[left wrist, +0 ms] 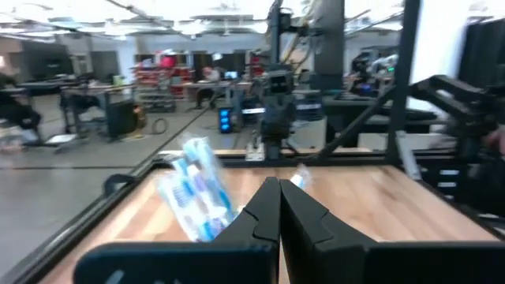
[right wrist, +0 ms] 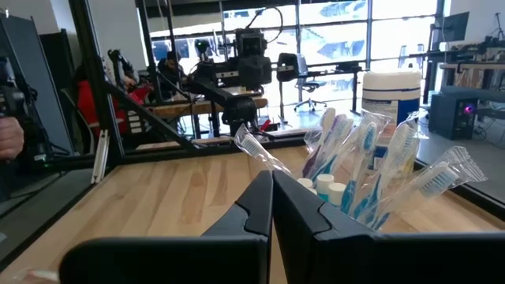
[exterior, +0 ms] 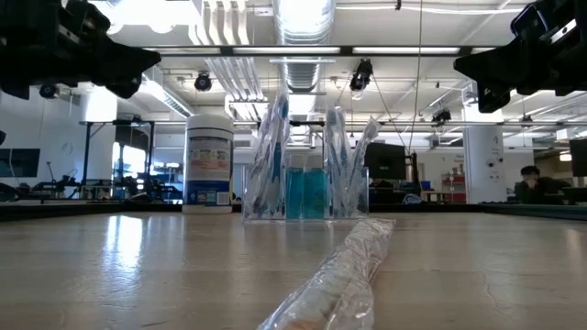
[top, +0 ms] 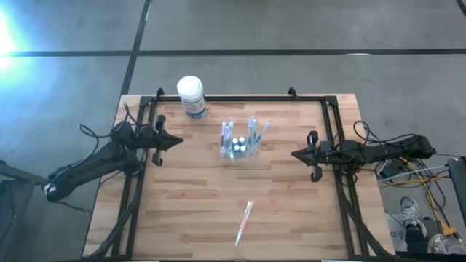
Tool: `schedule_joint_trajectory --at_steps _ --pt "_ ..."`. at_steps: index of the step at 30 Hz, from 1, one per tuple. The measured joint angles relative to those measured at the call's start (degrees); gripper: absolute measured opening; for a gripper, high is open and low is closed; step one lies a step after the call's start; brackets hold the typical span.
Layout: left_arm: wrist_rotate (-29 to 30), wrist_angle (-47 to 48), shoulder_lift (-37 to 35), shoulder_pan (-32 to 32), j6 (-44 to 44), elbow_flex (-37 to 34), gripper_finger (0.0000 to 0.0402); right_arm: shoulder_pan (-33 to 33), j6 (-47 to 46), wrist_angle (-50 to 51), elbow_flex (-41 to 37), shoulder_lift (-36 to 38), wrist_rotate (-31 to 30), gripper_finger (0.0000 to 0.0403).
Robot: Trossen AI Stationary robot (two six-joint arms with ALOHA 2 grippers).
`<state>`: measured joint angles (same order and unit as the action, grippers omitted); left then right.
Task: Pick & Place toothbrushing station
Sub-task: Put the orange toothbrush into the transparent bin organizer
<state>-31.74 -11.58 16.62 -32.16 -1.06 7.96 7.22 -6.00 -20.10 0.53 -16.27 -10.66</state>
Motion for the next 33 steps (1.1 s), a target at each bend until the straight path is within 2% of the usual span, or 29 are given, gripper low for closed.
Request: schedule_joint_trajectory --at_steps 7,13,23,33 --pt "-1.6 -7.9 0.0 0.0 -2.5 -7.5 0.0001 0.0 -0.2 0.0 0.0 -0.1 0.0 0.0008" --pt "-2.3 -6.6 -0.1 0.0 -3.2 -7.5 0.0001 0.0 0.0 0.1 0.0 -0.1 0.0 0.0008" --pt "-1.2 -6.4 0.0 2.3 -10.7 -7.5 0.0001 0.0 -0.9 0.1 0.0 -0.1 0.0 0.0008" --pt "9.7 -6.4 0.5 12.6 -8.2 -7.5 0.0001 0.0 -1.1 0.2 0.0 -2.6 0.0 0.0008"
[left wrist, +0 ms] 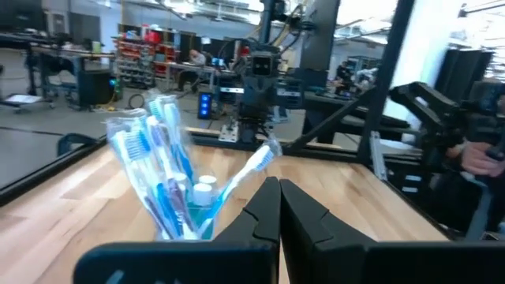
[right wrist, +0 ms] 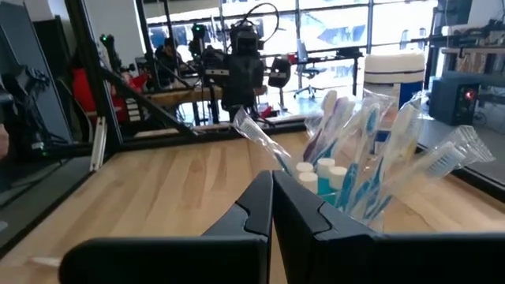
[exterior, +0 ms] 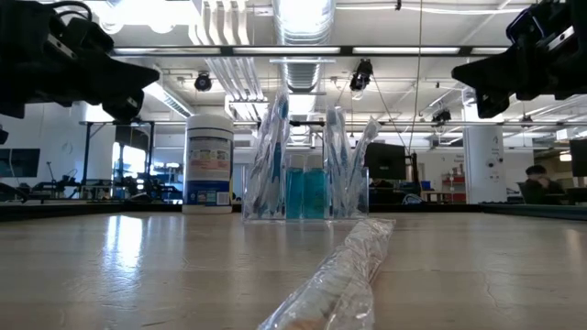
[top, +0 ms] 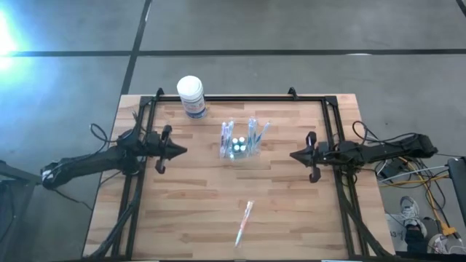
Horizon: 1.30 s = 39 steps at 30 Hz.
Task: Pick & Place toothbrushing station
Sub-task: Put the orange toothbrush into the transparent bin organizer
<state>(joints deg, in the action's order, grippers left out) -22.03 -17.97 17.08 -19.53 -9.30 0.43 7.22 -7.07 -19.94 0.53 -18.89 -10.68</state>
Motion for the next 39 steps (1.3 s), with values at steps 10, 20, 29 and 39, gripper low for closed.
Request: schedule_joint_trajectory --at_steps 10,20,29,39 --pt "2.6 1.1 0.0 0.2 1.6 0.0 0.0009 0.0 0.7 -3.5 0.0 -1.4 -1.5 0.0008" --pt "2.6 4.1 0.0 0.2 1.7 -0.1 0.0011 0.0 3.8 -4.4 0.0 1.1 -1.4 0.0008" --pt "2.5 6.9 0.0 0.2 0.2 -0.1 0.0012 0.0 8.4 -0.1 0.0 6.8 -0.7 0.0008" --pt "2.4 7.8 0.0 0.2 -1.2 -0.1 0.0012 0.0 8.8 5.6 0.0 13.5 2.0 0.0008"
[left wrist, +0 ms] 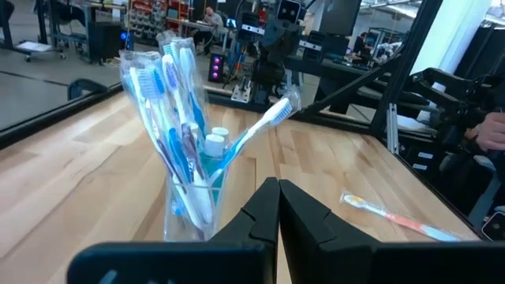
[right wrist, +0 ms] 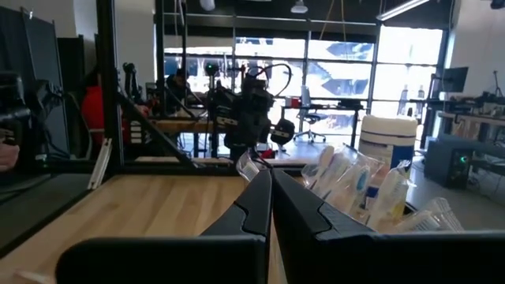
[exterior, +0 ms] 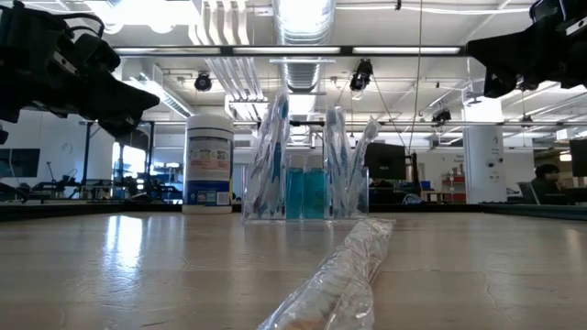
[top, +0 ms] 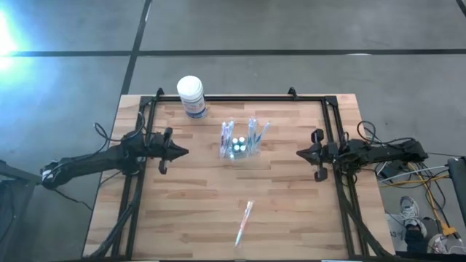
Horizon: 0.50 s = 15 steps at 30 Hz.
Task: Pick & Place toothbrushing station
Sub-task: Put the orange toothbrush into the transparent bin organizer
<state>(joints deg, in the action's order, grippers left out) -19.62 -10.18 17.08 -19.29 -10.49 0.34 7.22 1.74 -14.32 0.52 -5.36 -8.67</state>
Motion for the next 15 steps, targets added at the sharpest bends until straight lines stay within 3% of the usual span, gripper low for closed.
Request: schedule_joint_trajectory --at_steps 15 --pt "0.1 0.0 0.0 0.0 1.2 0.0 0.0012 0.0 -1.8 2.2 0.0 1.1 0.1 0.0008"
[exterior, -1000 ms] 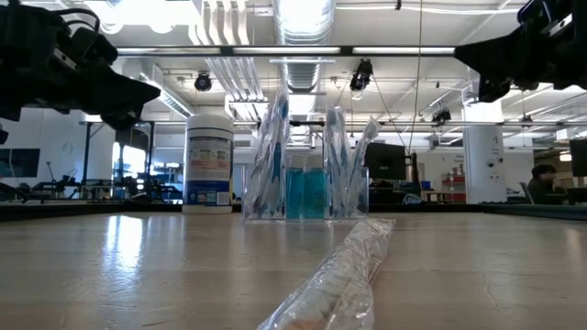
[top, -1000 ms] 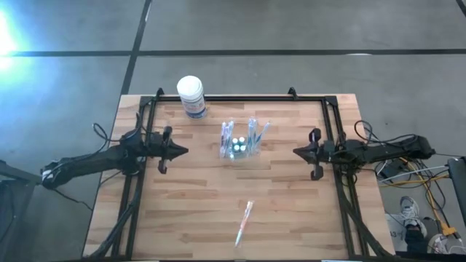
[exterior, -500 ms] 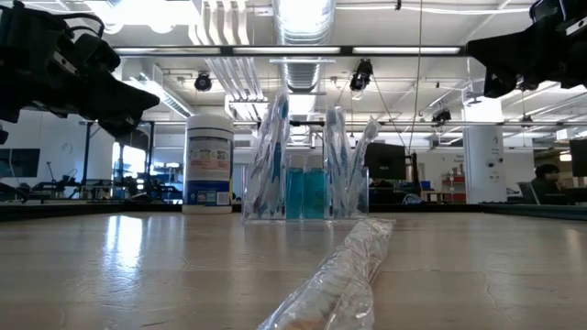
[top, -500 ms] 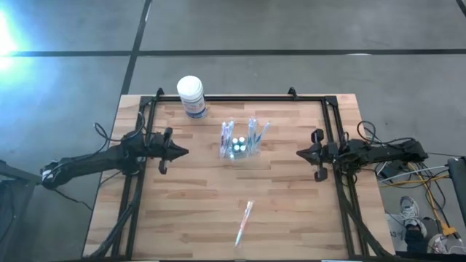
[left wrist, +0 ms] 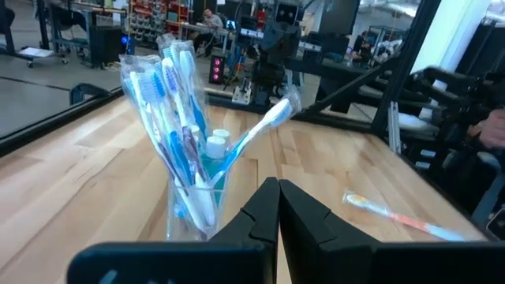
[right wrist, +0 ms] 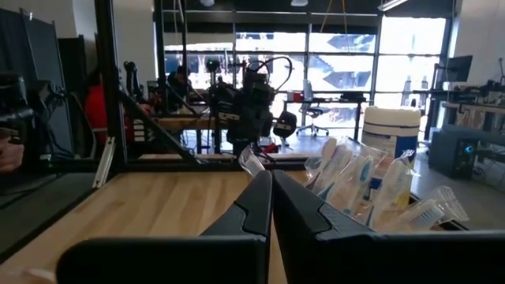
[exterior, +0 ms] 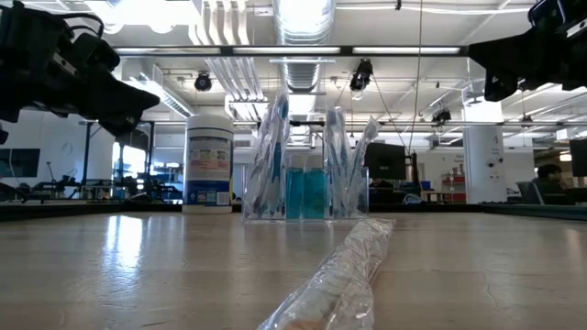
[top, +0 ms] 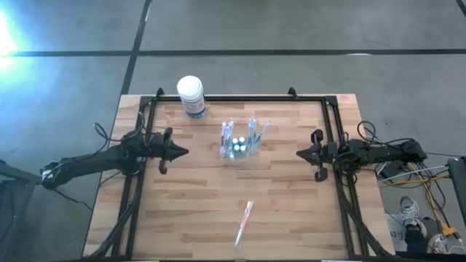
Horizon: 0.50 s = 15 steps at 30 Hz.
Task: Pick & Place toothbrushing station
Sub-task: Put the orange toothbrush into the transparent bin organizer
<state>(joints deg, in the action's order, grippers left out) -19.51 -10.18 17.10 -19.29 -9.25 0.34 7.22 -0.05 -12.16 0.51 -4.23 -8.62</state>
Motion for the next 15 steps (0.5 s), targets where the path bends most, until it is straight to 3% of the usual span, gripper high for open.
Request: schedule_joint_trajectory --at_steps 6,15 --pt "0.0 -2.2 0.3 0.1 -0.8 1.7 0.0007 0.0 -0.6 0.0 0.0 -0.1 0.0 0.0008" --pt "2.0 -2.7 9.6 6.5 1.9 19.2 0.0003 0.0 0.0 0.0 0.0 -0.1 -0.1 0.0008"
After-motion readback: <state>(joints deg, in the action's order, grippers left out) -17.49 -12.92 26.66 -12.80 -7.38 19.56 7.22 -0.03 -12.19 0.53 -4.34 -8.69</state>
